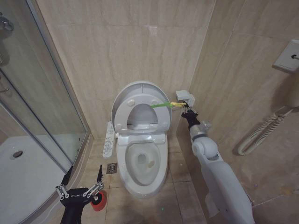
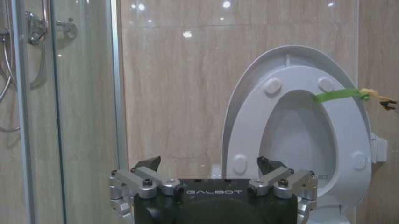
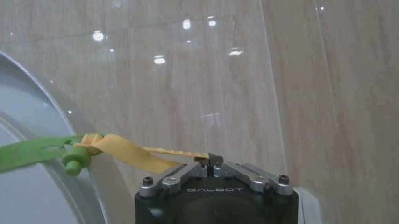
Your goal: Open the toilet lid, clean the toilet bowl with a toilet brush, close the toilet lid, and flush.
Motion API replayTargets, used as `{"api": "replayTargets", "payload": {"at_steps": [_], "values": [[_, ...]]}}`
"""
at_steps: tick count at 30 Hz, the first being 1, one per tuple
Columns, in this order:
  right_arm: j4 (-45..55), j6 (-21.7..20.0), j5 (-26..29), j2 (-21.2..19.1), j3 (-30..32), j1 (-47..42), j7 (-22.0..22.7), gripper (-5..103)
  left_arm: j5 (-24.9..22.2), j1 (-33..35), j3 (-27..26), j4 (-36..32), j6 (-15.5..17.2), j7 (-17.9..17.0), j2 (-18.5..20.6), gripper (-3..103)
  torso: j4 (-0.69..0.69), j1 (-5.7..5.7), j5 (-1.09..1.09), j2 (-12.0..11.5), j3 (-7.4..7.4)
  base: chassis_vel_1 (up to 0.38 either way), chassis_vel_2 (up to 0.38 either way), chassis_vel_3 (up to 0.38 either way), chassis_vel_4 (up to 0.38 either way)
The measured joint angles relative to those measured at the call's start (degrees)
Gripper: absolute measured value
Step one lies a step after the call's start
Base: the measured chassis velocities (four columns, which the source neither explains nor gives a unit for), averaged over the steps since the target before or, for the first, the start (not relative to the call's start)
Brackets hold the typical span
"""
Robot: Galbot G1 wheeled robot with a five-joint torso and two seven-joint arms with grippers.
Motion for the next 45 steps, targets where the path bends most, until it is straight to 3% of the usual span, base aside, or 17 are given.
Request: {"api": "replayTargets", "payload": {"at_steps": [7,26,45], "values": [[-5.39,0.10,0.50,0.39,-3.75,7.65,0.94,1,0.00,0.00,0.00,0.00,0.00,0.00,0.00,100,-0.02,0.01,0.01,0.00,0.00,0.000,0.000,0.000,0.000],[-9.79,-2.09,2.36,1.73,-9.20,15.38,2.55,1,0.00,0.00,0.00,0.00,0.00,0.00,0.00,100,0.02,0.00,0.00,-0.01,0.00,0.000,0.000,0.000,0.000],[-21.55,-1.43,1.50,1.93,-12.66,24.81,2.53,1,0.00,0.00,0.00,0.00,0.00,0.00,0.00,100,0.02,0.00,0.00,0.00,-0.01,0.000,0.000,0.000,0.000]]}}
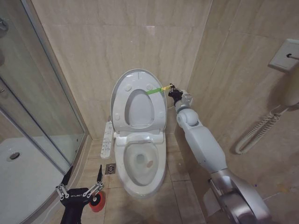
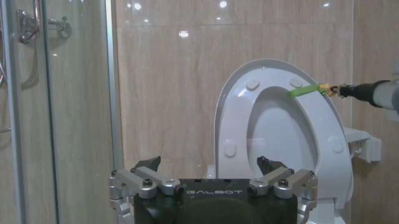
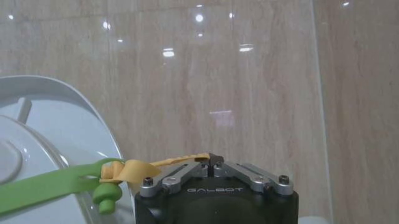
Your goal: Open the toilet lid, clean the toilet bowl with a toilet brush, close the toilet lid, and flush.
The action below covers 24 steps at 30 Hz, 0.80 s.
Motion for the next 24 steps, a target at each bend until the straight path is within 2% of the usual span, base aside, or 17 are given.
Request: {"api": "replayTargets", "payload": {"at_steps": [12,24], "values": [[-4.13,0.07,-0.48,1.09,-0.73,2.82,0.32,1,0.00,0.00,0.00,0.00,0.00,0.00,0.00,100,0.00,0.00,0.00,0.00,0.00,0.000,0.000,0.000,0.000],[-3.09,-0.20,0.16,-0.56,-0.57,2.03,0.62,1,0.00,0.00,0.00,0.00,0.00,0.00,0.00,100,0.00,0.00,0.01,0.01,0.00,0.000,0.000,0.000,0.000]]}}
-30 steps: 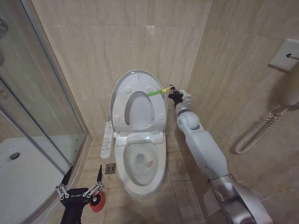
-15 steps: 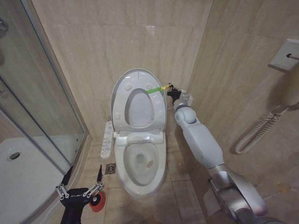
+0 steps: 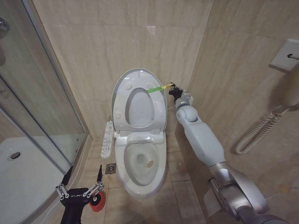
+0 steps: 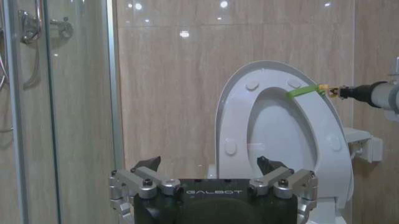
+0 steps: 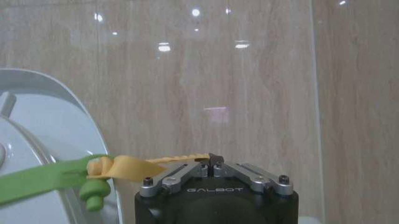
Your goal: Open the toilet lid, clean the toilet bowl with a toilet brush, close the toilet lid, and flush.
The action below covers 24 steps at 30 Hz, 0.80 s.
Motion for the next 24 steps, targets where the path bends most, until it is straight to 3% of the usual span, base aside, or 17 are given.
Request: {"api": "replayTargets", "payload": {"at_steps": [13,24], "values": [[-0.72,-0.55,0.25,0.19,-0.22,1.02,0.55,1,0.00,0.00,0.00,0.00,0.00,0.00,0.00,100,-0.02,0.00,0.00,0.00,0.00,0.000,0.000,0.000,0.000],[6.40,-3.05,1.81,-2.56,-0.83,-3.82,1.41,-1,0.00,0.00,0.00,0.00,0.00,0.00,0.00,100,-0.02,0.00,0.00,0.00,0.00,0.000,0.000,0.000,0.000]]}}
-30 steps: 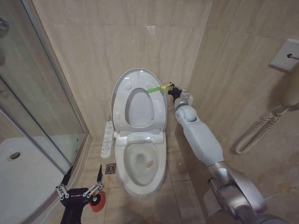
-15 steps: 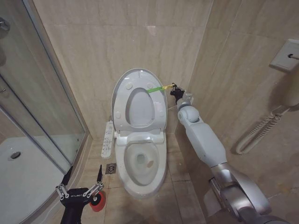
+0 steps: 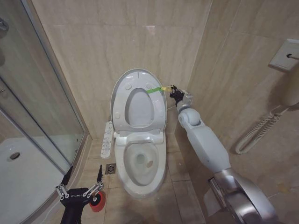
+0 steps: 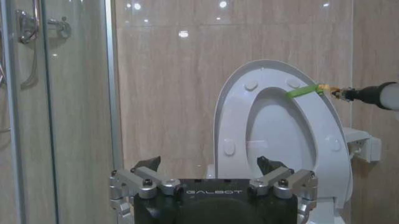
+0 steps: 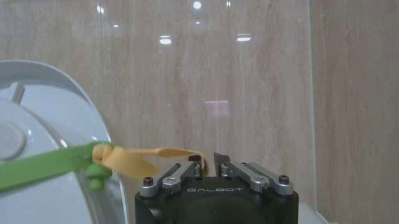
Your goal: Open the toilet lid, clean the toilet bowl with a toilet brush, close the toilet lid, and flush.
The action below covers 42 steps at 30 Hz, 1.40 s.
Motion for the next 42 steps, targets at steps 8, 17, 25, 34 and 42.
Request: {"api": "replayTargets", "payload": {"at_steps": [8,17,25,34,42], "values": [[2.56,0.05,0.01,-1.09,0.53,-2.70,0.21,25,0.00,0.00,0.00,0.00,0.00,0.00,0.00,100,0.02,0.00,0.00,0.00,0.00,0.000,0.000,0.000,0.000],[4.29,0.22,0.00,-2.24,1.09,-4.02,0.21,52,0.00,0.00,0.00,0.00,0.00,0.00,0.00,100,0.02,0.00,0.00,0.00,0.00,0.000,0.000,0.000,0.000],[6.71,0.26,0.17,-3.57,1.26,-4.85,0.21,64,0.00,0.00,0.00,0.00,0.00,0.00,0.00,100,0.02,0.00,0.00,0.00,0.00,0.000,0.000,0.000,0.000],[11.10,0.00,0.63,-5.98,0.58,-7.76,0.12,68,0.00,0.00,0.00,0.00,0.00,0.00,0.00,100,0.02,0.00,0.00,0.00,0.00,0.000,0.000,0.000,0.000],[15.49,-0.48,1.30,-7.79,0.37,-10.04,-0.16,77,0.00,0.00,0.00,0.00,0.00,0.00,0.00,100,0.02,0.00,-0.01,0.00,0.00,0.000,0.000,0.000,0.000]]}}
